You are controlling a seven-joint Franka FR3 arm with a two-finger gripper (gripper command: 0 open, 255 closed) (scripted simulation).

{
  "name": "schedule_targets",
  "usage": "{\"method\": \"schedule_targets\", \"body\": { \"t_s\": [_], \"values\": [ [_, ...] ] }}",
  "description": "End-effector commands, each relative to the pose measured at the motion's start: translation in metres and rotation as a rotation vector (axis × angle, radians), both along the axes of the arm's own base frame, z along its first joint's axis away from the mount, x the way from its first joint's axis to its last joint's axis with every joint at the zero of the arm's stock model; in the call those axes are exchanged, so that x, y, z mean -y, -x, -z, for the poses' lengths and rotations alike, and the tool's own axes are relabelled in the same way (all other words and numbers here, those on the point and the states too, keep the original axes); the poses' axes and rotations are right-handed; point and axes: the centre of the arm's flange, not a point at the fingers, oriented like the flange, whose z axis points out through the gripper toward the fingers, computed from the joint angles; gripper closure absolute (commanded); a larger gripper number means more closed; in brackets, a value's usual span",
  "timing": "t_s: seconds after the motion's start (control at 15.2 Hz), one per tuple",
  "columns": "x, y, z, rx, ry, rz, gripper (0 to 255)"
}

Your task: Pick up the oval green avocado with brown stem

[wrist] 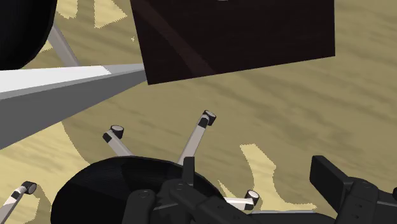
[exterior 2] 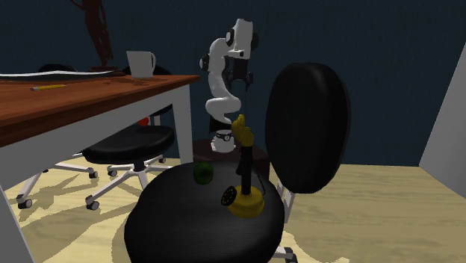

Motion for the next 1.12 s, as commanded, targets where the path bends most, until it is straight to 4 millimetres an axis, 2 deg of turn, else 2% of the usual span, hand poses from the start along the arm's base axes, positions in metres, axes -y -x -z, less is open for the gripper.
{"method": "schedule_targets", "body": {
  "t_s": [0.0,1.06],
  "values": [
    [0.000,0.000,0.000,0.000,0.000,0.000,0],
    [0.123,-0.141,0.090,0.055,-0.025,0.073,0]
  ]
}}
